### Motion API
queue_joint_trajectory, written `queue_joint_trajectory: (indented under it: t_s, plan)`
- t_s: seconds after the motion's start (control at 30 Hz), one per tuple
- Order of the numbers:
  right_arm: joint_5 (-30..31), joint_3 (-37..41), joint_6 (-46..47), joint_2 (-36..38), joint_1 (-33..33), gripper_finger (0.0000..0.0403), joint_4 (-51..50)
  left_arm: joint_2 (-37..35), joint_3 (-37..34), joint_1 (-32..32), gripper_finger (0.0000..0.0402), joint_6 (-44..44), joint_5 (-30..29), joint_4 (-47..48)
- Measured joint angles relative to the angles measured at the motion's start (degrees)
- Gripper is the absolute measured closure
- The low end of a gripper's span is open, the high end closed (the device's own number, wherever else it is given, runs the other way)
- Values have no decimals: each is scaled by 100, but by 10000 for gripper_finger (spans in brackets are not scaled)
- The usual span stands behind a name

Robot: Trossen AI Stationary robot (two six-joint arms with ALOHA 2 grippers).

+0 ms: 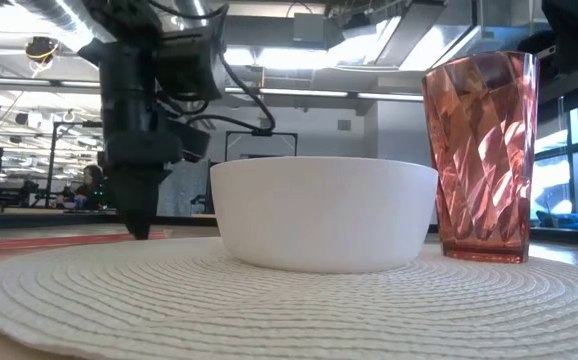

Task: Pick & Place Utensil
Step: Put the orange straw into the orange cup on the white mat

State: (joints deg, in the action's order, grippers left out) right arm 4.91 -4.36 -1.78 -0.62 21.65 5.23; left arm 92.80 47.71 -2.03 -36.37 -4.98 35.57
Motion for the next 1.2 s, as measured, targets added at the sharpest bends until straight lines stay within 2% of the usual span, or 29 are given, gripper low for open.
queue_joint_trajectory:
  t_s: [0.17, 0.3, 0.4, 0.6, 0.73, 0.83, 1.03, 1.2]
  plan:
    - [0, 0, 0, 0, 0, 383, 0, 122, -73, 53, 223, -35, 0, -33]
    - [0, 0, 0, 0, 0, 383, 0, 339, -35, 94, 251, 103, 57, -9]
    - [0, 0, 0, 0, 0, 383, -50, 387, -22, 93, 289, 378, 87, -35]
    - [0, 0, 0, 0, 0, 383, -59, 250, -28, 48, 389, 632, 106, -131]
    - [0, 0, -1, 0, 0, 383, -57, 195, 135, -68, 399, 850, -103, -70]
    - [0, 0, -2, 0, 0, 383, -57, 222, 408, -162, 400, 916, -514, 157]
    - [0, 0, -2, 0, 0, 383, -57, 203, 1435, -417, 401, 1175, -1248, 929]
    - [-1, 0, -2, 0, 0, 383, -39, 196, 2585, -656, 401, 2005, -1774, 1053]
